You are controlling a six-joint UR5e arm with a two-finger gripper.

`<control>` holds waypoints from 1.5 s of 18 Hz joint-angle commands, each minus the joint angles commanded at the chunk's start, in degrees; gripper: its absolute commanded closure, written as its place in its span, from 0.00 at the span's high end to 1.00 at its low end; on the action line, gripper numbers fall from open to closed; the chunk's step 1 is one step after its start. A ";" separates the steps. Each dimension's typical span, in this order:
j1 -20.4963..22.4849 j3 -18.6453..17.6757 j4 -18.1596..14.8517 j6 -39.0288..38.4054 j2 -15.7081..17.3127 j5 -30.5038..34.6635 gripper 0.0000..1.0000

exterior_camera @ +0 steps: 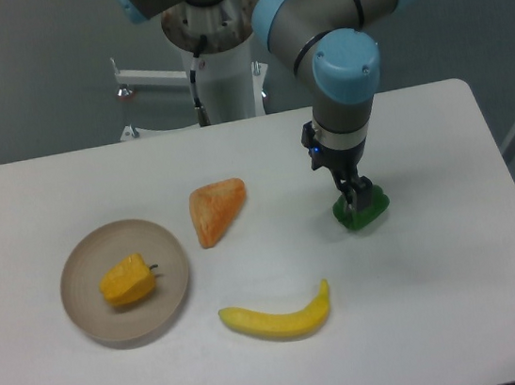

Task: Pick up the yellow pepper from the plate
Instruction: 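Release the green pepper on the table and lift the gripper, then move the gripper over the yellow pepper on the plate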

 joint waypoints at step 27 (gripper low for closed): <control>-25.91 0.97 8.96 -38.22 -4.39 -0.62 1.00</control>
